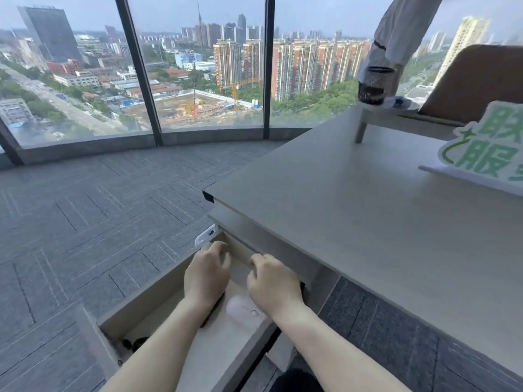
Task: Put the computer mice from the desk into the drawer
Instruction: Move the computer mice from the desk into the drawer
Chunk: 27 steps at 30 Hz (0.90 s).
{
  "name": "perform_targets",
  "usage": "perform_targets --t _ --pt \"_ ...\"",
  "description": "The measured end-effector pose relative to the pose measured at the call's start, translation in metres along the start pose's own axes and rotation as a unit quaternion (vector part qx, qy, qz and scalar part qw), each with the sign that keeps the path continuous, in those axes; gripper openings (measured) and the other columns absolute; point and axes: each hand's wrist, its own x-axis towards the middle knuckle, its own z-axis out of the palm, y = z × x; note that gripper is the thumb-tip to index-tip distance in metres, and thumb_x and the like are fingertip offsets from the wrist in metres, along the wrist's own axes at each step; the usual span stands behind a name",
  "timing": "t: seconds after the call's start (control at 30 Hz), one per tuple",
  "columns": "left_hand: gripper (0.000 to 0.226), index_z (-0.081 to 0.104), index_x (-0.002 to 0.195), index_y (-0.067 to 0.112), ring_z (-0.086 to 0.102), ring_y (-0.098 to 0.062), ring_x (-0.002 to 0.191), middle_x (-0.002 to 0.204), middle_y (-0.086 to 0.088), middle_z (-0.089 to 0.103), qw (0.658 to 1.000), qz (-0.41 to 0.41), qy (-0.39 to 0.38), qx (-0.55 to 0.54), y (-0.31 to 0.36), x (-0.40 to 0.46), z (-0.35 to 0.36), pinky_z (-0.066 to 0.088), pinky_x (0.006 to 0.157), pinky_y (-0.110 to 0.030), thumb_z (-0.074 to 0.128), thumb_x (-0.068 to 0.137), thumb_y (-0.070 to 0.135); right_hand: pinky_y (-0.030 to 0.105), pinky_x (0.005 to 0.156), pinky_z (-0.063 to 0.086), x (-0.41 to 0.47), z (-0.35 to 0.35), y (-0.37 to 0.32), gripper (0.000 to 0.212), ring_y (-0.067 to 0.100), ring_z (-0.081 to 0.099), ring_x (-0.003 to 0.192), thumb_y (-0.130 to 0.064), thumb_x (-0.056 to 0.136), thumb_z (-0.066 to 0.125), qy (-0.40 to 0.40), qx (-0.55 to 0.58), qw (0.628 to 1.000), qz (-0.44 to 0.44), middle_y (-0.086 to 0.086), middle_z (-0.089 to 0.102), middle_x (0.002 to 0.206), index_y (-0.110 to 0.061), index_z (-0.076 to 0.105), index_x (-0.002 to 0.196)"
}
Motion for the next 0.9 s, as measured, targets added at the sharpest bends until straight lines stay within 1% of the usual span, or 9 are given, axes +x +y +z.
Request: perform_targets --t 0.1,0.2,0.3,0.37,0.5,0.63,0.7,0.8,0.9 --pt "0.023 0.067 0.11 0.018 0.065 -0.02 0.089 0.103 0.001 0.068 0.994 0.089 0.02 -0.055 0.069 -0.006 -0.008 0.052 0.073 -0.033 0.056 0.09 0.02 0.033 0.075 0.053 -0.026 -0.062 0.013 0.028 0.025 0.067 0.095 -0.021 0.093 0.045 0.125 0.037 0.991 -0.021 0.004 0.07 0.109 -0.016 0.064 0.112" --pt "0.019 0.069 0.103 0.024 0.064 -0.015 0.079 0.094 0.009 0.065 0.984 0.154 0.007 -0.093 0.144 -0.019 0.003 0.053 0.072 -0.033 0.058 0.088 0.021 0.026 0.071 0.046 -0.056 -0.127 0.053 0.024 0.021 0.066 0.093 -0.022 0.093 0.05 0.231 0.033 0.972 0.0 0.0 0.072 0.105 -0.019 0.068 0.109" --pt "0.019 0.069 0.101 0.027 0.062 -0.013 0.077 0.09 0.012 0.062 0.969 0.205 -0.062 -0.12 0.22 -0.036 0.036 0.052 0.074 -0.032 0.057 0.087 0.023 0.033 0.072 0.047 -0.089 -0.18 0.122 0.022 0.025 0.061 0.099 -0.024 0.091 0.053 0.298 -0.016 0.952 0.075 0.001 0.07 0.105 -0.02 0.067 0.108" --pt "0.02 0.068 0.103 0.027 0.063 -0.013 0.079 0.095 0.009 0.064 0.953 0.245 -0.123 -0.127 0.269 -0.051 0.067 0.052 0.075 -0.031 0.056 0.087 0.025 0.036 0.078 0.048 -0.114 -0.209 0.176 0.025 0.03 0.055 0.104 -0.024 0.088 0.056 0.324 -0.062 0.934 0.136 0.005 0.067 0.109 -0.019 0.065 0.11" --pt "0.034 0.06 0.12 0.029 0.063 -0.019 0.1 0.118 0.003 0.062 0.927 0.28 -0.226 -0.102 0.357 -0.077 0.134 0.052 0.086 -0.036 0.056 0.087 0.036 0.042 0.091 0.043 -0.165 -0.255 0.271 0.046 0.037 0.047 0.115 -0.035 0.084 0.06 0.291 -0.141 0.894 0.311 0.011 0.054 0.127 -0.021 0.053 0.127" --pt "0.055 0.044 0.137 0.028 0.054 -0.028 0.118 0.136 -0.004 0.049 0.919 0.276 -0.274 -0.065 0.428 -0.096 0.188 0.051 0.087 -0.04 0.056 0.085 0.042 0.046 0.103 0.037 -0.195 -0.273 0.329 0.075 0.039 0.035 0.129 -0.06 0.081 0.056 0.211 -0.111 0.868 0.436 0.013 0.034 0.146 -0.029 0.028 0.145" --pt "0.061 0.038 0.141 0.027 0.046 -0.032 0.125 0.138 -0.007 0.048 0.92 0.278 -0.274 -0.045 0.455 -0.101 0.211 0.046 0.089 -0.041 0.056 0.084 0.042 0.045 0.103 0.037 -0.2 -0.274 0.347 0.079 0.039 0.035 0.131 -0.061 0.082 0.054 0.192 -0.103 0.862 0.457 0.016 0.035 0.147 -0.03 0.023 0.147" --pt "0.067 0.034 0.142 0.031 0.045 -0.036 0.122 0.135 -0.009 0.05 0.922 0.283 -0.261 -0.025 0.491 -0.104 0.24 0.041 0.092 -0.043 0.055 0.08 0.043 0.043 0.099 0.039 -0.203 -0.276 0.363 0.071 0.036 0.042 0.124 -0.051 0.085 0.054 0.201 -0.127 0.858 0.456 0.015 0.049 0.134 -0.027 0.025 0.146" --pt "0.068 0.033 0.14 0.035 0.046 -0.039 0.118 0.136 -0.01 0.048 0.916 0.308 -0.254 0.026 0.517 -0.105 0.265 0.039 0.093 -0.044 0.055 0.078 0.052 0.043 0.095 0.04 -0.202 -0.276 0.373 0.065 0.035 0.043 0.12 -0.044 0.086 0.054 0.215 -0.134 0.861 0.441 0.014 0.051 0.128 -0.026 0.028 0.143"
